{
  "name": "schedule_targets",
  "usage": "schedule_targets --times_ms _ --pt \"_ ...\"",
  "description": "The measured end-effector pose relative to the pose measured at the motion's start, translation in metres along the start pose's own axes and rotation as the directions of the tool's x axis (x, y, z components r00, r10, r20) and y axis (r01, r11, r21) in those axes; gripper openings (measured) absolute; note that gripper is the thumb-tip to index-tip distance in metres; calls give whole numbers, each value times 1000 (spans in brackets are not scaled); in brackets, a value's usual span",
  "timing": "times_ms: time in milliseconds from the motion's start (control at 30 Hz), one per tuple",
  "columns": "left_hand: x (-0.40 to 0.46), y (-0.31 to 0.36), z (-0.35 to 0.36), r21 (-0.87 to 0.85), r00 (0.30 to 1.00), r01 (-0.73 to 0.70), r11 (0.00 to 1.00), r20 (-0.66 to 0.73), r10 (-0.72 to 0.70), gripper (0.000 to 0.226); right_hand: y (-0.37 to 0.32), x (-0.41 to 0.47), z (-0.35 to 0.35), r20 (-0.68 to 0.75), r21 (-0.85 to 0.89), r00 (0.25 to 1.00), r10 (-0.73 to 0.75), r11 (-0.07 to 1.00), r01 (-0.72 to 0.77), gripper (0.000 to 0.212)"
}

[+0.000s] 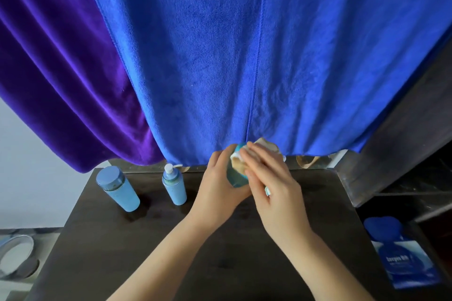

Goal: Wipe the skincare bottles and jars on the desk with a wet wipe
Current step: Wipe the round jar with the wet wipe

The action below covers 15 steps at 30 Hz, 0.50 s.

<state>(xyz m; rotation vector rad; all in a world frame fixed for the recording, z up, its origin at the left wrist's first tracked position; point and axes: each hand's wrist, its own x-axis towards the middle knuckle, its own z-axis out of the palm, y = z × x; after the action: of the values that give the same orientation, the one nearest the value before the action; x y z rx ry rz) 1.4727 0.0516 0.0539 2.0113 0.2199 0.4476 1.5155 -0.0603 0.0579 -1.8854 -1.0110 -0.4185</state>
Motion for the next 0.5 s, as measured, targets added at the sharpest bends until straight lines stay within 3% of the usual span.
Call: schedule_targets --times_ms 67,133,233,300,367,500 --pt "4 -6 -1 -103 997 69 992 -23 -71 39 -2 -9 1 -49 -1 994 -102 995 102 27" --pt "7 -7 -9 -210 991 133 969 17 -132 50 0 -13 0 -91 25 990 -112 993 115 27" --pt "4 -2 -11 -453 969 224 863 202 -145 59 1 -1 -10 -113 280 985 132 955 -96 28" --pt "0 5 -4 -603 952 274 749 283 -121 53 -2 13 -16 -6 556 930 369 774 -303 29" --pt "0 12 3 -695 953 292 657 271 -136 46 -4 15 -17 22 640 904 427 688 -341 32" --pt "6 26 5 -796 959 282 535 215 -185 43 -8 -6 1 -129 464 960 249 871 -163 35"
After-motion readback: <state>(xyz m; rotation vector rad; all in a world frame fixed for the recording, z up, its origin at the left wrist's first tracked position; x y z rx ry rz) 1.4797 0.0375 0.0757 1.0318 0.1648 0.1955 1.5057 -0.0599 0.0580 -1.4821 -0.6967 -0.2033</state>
